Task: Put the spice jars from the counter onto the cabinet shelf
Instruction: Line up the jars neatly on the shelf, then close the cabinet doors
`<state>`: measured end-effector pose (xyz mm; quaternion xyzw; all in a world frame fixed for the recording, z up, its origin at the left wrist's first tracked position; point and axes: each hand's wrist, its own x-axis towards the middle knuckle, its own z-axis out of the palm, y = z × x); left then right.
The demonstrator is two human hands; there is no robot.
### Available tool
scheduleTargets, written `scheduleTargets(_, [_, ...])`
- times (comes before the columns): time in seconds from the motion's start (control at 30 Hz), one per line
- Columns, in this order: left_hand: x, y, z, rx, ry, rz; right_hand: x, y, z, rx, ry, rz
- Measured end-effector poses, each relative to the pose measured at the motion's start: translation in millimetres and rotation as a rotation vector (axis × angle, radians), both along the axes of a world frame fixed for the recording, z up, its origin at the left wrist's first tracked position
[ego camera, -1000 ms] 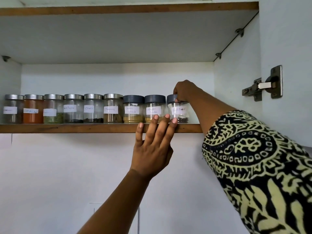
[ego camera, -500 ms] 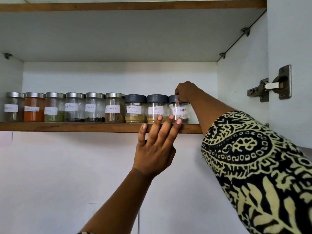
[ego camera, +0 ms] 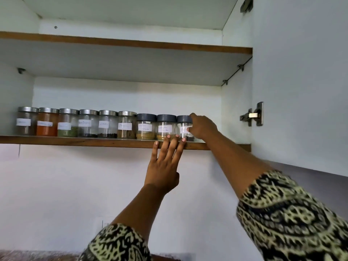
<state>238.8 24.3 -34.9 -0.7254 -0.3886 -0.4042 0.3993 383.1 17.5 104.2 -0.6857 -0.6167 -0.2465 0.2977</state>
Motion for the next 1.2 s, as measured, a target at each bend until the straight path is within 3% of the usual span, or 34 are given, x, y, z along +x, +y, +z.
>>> scheduleTargets(0.13, [-15.0, -43.9, 26.2, -0.387, 0.141, -0.008, -23.7, -79.9, -42.3, 0.038, 0.075, 0.01])
scheduleTargets(0.3, [-39.0, -119.9, 57.6, -0.833, 0.204, -0.197, -60.1, -197.1, -83.7, 0.003, 0.078, 0.014])
scheduleTargets(0.4, [-58.3, -181.5, 53.5, -0.913, 0.306, -0.331, -81.3, -274.9, -97.7, 0.065, 0.066, 0.0])
scheduleTargets(0.77, [-95.0, -372.4, 55.5, -0.549, 0.223, -0.627, -122.2, -479.0, -86.8, 0.354, 0.057, -0.194])
scheduleTargets(1.0, [-68.1, -449.0, 103.5, -0.221, 0.197, -0.653, -102.9, -533.0, -59.3, 0.466, 0.009, -0.259])
scheduleTargets(1.2, [-26.8, -487.3, 143.1, -0.067, 0.117, -0.683, -66.5, -548.2, -44.2, 0.57, 0.013, -0.299])
